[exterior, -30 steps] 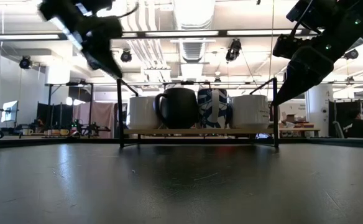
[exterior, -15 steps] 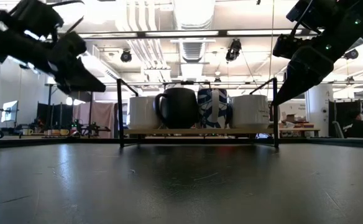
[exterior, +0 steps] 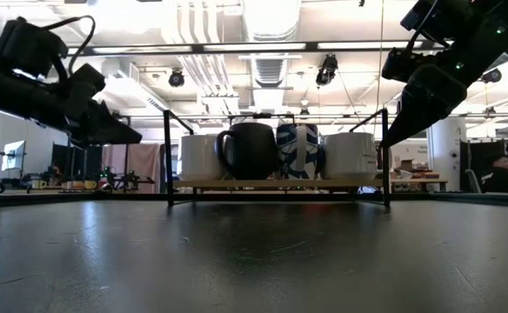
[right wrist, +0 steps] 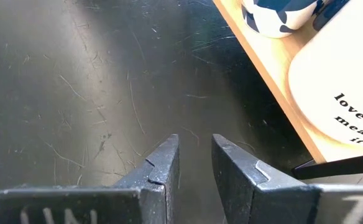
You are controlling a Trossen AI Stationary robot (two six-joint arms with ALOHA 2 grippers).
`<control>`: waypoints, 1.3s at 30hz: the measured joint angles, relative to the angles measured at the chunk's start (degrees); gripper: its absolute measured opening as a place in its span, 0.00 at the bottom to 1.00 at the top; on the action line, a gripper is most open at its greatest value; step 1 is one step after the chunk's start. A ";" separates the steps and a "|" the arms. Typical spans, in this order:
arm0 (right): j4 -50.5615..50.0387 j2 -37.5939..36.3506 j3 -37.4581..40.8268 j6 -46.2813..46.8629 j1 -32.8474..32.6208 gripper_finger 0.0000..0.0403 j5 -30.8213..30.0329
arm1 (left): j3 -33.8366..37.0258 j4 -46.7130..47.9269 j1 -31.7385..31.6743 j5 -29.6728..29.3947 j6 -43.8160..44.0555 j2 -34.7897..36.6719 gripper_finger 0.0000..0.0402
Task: Place coffee mugs
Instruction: Return to Home Position
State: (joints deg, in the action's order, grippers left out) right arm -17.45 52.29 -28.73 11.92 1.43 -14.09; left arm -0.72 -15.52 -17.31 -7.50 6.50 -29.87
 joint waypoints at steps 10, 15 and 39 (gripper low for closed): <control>0.00 0.00 0.00 0.00 0.00 0.21 0.00 | -0.08 0.11 -0.03 0.01 0.00 -0.13 0.15; 0.00 0.00 0.00 0.00 -0.02 0.21 0.00 | -0.08 0.16 -0.03 0.01 0.00 -0.20 0.15; -0.01 0.00 0.00 0.00 -0.01 0.21 0.00 | 0.12 13.67 0.08 2.99 0.00 23.20 0.15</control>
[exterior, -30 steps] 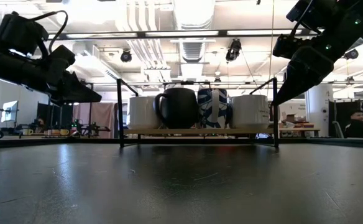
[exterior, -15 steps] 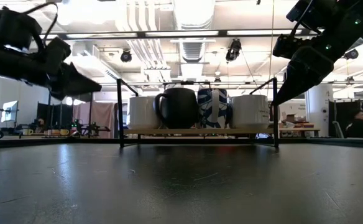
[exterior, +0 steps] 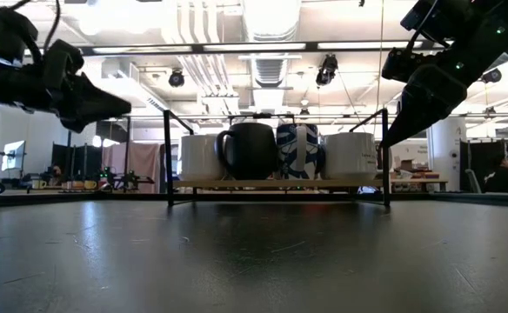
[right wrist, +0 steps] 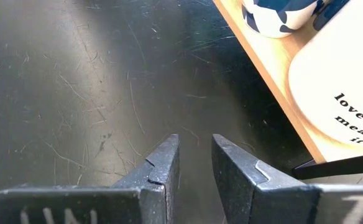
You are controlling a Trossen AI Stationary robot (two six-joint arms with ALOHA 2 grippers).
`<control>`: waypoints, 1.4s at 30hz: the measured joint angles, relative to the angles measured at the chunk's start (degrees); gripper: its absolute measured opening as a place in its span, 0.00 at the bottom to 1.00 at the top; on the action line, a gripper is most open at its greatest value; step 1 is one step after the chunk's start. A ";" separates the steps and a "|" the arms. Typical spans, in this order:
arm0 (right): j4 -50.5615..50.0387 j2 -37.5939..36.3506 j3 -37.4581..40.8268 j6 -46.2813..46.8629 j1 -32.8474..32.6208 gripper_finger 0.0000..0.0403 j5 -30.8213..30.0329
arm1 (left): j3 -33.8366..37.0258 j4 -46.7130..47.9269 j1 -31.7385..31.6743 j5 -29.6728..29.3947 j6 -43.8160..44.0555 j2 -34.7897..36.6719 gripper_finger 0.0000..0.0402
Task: Place coffee mugs
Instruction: Return to Home Position
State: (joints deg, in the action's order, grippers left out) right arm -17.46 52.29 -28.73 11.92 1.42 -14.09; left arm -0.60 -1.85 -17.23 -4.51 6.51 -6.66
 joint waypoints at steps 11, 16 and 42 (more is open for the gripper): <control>0.01 0.00 0.00 0.00 0.01 0.21 0.00 | 0.01 0.07 0.00 0.17 0.00 6.54 0.15; 0.01 0.00 0.00 0.00 0.01 0.21 0.00 | -0.60 0.45 0.00 0.11 0.00 6.67 0.15; -0.01 -1.57 0.00 0.00 -0.01 0.21 0.04 | -1.18 0.21 0.00 0.09 0.00 5.19 0.15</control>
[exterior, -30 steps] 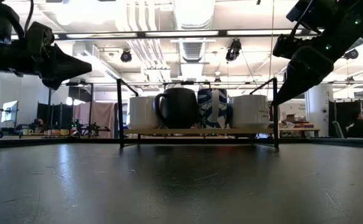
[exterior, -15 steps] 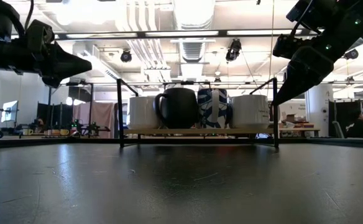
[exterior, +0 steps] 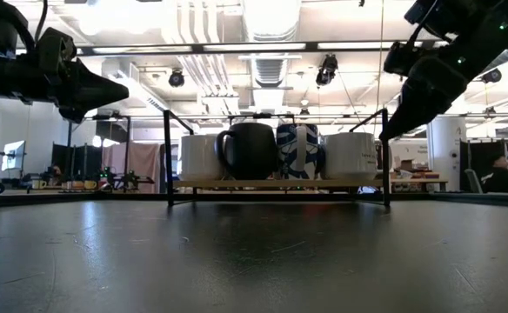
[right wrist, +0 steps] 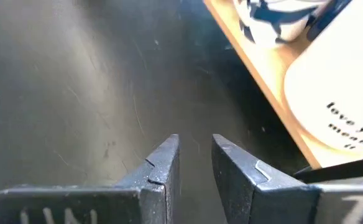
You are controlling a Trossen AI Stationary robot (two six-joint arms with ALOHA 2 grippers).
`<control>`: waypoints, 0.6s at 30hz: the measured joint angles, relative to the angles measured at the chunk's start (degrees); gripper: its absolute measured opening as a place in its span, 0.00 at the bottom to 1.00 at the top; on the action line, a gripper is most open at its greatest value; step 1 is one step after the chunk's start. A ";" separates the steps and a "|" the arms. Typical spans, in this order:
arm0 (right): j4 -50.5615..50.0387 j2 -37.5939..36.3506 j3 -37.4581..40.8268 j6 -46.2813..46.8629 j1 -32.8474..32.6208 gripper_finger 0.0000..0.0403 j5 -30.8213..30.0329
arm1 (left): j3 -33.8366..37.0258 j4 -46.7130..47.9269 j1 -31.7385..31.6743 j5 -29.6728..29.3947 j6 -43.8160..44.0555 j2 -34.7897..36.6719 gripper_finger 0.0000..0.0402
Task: Place coffee mugs
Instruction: Return to Home Position
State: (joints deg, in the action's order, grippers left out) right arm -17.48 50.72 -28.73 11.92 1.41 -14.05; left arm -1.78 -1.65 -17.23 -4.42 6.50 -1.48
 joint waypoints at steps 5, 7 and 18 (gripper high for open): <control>0.22 -4.15 0.35 -0.03 0.00 0.21 0.01 | 0.00 -0.05 0.00 0.00 0.01 -0.10 0.15; 0.16 -6.47 0.94 -1.05 0.00 0.21 0.03 | 0.00 -0.09 0.00 0.00 0.02 -0.09 0.15; 26.76 -22.48 11.76 -8.13 0.00 0.21 1.26 | 0.00 -0.03 0.00 0.00 0.02 -0.22 0.15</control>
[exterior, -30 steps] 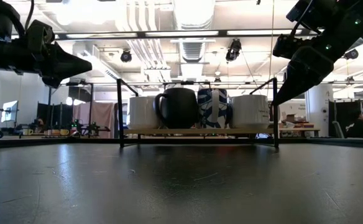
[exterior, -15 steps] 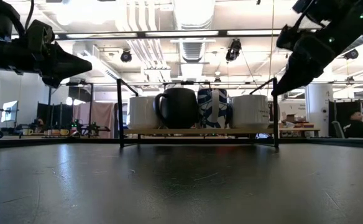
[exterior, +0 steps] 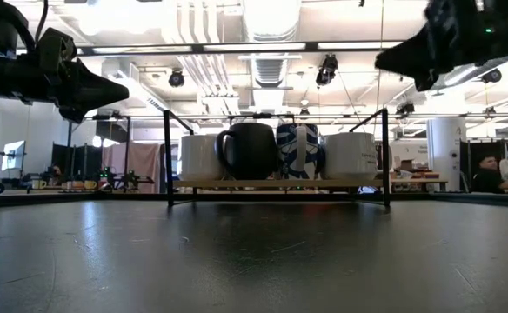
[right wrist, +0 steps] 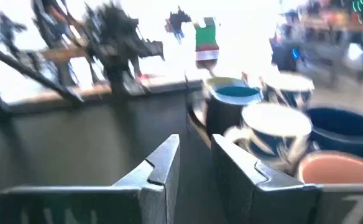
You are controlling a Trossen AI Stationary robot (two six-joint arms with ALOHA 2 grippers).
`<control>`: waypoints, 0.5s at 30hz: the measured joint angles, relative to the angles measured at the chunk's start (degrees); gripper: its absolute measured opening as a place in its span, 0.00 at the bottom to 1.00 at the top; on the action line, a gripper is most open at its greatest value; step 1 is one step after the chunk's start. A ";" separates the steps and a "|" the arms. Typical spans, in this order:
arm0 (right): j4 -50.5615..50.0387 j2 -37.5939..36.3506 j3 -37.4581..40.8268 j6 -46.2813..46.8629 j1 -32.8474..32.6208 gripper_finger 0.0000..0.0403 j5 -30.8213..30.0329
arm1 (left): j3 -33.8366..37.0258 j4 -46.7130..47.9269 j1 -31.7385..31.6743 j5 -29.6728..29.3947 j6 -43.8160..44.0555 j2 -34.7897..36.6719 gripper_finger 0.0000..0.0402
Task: Place coffee mugs
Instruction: Return to Home Position
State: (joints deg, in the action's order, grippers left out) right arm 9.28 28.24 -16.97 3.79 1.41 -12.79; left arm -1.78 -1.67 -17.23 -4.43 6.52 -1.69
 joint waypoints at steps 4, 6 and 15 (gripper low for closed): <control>5.11 -5.68 5.01 -3.34 0.00 0.21 4.86 | 0.00 0.00 0.00 0.00 -0.02 0.00 0.15; 6.50 -8.93 7.42 -3.96 0.00 0.21 6.68 | 0.00 0.00 0.00 0.00 -0.01 -0.06 0.15; 6.87 -23.49 13.44 -3.34 0.39 0.21 7.32 | 0.00 0.07 0.00 0.00 -0.02 -0.09 0.15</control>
State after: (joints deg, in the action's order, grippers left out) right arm 16.15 4.76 -3.54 0.45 1.80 -5.47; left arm -1.78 -1.61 -17.23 -4.43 6.50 -1.78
